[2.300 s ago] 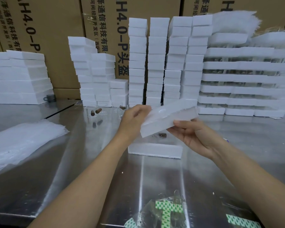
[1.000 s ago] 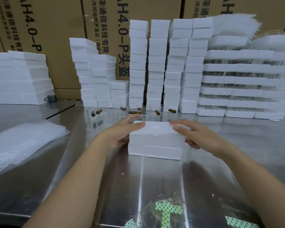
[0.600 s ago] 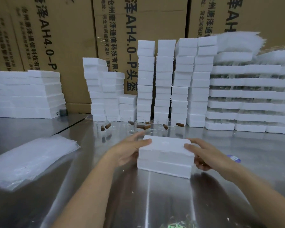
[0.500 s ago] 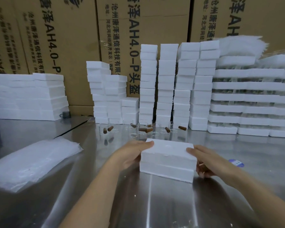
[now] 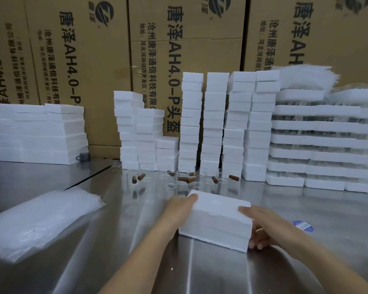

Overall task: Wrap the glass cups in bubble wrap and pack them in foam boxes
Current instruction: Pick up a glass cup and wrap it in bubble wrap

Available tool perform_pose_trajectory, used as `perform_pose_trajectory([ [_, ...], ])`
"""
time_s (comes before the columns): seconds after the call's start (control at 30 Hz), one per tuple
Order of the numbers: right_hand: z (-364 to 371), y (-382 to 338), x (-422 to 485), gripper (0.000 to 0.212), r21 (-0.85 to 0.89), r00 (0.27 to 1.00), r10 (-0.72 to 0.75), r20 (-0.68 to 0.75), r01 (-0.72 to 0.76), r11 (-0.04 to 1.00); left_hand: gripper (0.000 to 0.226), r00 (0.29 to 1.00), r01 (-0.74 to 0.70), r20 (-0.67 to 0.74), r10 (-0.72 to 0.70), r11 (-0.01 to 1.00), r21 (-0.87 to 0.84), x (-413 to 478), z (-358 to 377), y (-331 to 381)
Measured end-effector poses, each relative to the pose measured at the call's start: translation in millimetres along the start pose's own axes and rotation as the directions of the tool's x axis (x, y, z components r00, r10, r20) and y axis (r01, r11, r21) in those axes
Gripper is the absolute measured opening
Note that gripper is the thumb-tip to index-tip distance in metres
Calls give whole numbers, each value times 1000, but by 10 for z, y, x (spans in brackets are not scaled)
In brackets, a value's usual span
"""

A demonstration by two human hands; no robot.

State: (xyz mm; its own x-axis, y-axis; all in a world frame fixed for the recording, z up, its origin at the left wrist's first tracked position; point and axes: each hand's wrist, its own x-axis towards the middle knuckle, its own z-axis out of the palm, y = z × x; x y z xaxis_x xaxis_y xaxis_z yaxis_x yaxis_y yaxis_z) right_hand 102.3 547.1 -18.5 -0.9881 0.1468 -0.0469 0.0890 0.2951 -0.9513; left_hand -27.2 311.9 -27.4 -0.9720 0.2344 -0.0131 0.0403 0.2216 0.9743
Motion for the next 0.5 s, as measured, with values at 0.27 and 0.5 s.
perform_pose_trajectory([
  [0.27,17,14,49,33,-16,988,-131,-77,130,991,29,949,-312,-89,303,944,-110,-130,-31,194],
  [0.5,41,22,21,55,187,979,-175,100,155,970,43,828,-560,-79,555,809,-177,-256,-23,281],
])
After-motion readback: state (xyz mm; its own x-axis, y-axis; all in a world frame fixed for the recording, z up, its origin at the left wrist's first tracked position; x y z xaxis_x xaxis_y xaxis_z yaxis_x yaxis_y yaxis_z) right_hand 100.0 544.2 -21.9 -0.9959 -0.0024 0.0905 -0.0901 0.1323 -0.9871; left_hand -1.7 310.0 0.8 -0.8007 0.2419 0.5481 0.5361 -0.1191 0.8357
